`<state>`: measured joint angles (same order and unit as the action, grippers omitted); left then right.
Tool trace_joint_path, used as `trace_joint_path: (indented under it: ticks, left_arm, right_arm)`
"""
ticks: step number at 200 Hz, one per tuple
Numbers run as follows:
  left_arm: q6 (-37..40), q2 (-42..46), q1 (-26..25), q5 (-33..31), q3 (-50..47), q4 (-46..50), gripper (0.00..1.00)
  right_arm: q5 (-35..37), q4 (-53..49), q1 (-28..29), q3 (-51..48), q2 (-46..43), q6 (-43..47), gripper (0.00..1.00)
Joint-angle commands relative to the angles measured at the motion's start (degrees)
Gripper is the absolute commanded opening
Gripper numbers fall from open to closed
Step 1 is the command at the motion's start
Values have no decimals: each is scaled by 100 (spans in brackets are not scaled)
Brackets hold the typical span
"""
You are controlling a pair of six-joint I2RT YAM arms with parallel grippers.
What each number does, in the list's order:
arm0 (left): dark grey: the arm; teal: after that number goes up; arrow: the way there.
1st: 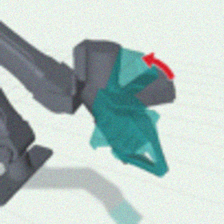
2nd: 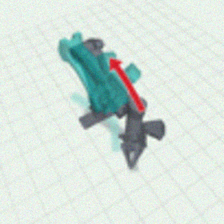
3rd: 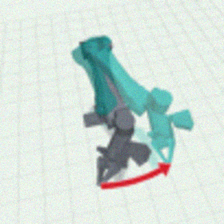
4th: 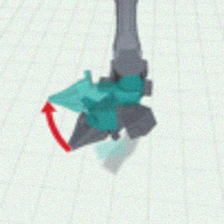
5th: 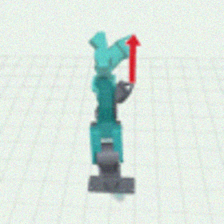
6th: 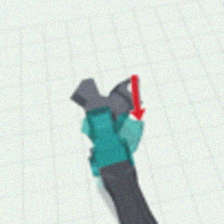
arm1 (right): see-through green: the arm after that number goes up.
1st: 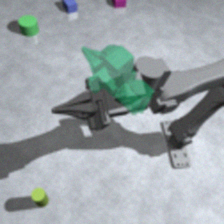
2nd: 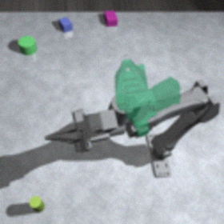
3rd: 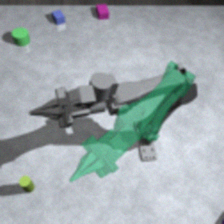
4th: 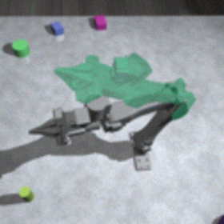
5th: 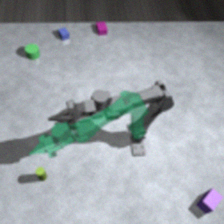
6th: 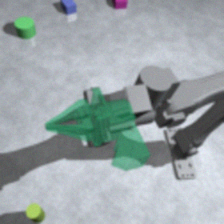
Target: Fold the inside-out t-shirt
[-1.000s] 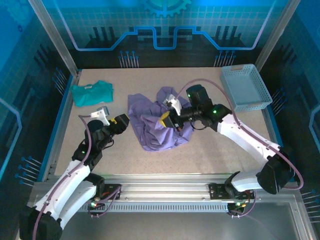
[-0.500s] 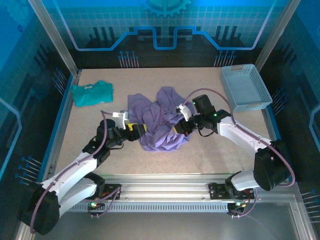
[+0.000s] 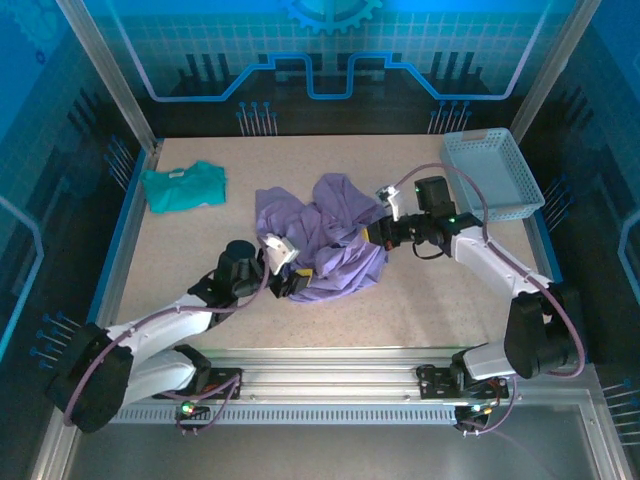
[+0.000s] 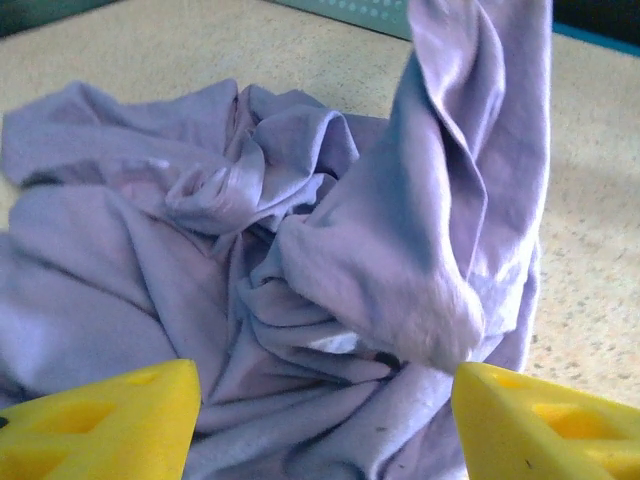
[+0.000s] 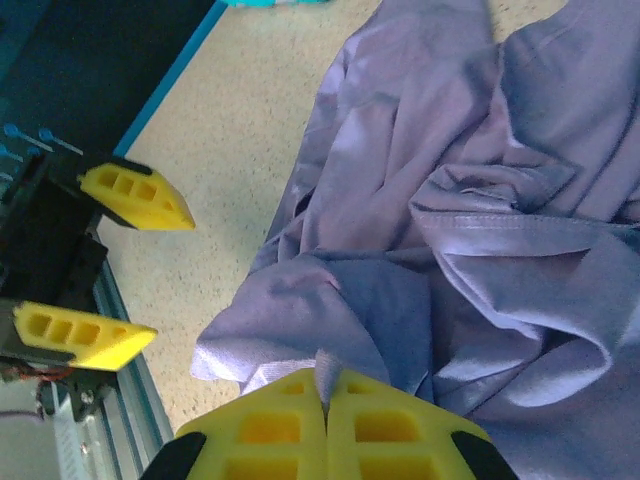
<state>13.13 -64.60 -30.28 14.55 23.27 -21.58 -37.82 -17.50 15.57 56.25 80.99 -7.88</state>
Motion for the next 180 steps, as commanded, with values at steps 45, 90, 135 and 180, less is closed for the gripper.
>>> trace_joint_path:
  ticks: [45,90,135,180]
  left_arm:
    - [3443,-611,-47,771,499,-146,71]
    - [4275,-1061,-200,558,756,-259,71]
    - [4873,-1718,-410,136,982,-491,71]
    - [4814,-2019,-476,-232,1092,-1118,64]
  right_arm:
    - [-400,106,-278,523,509,-573,3]
    - [-442,75,-275,563,549,-561,3]
    - [-538,-53,-283,627,567,-500,2]
    - [-531,-126,-278,660,549,-478,2]
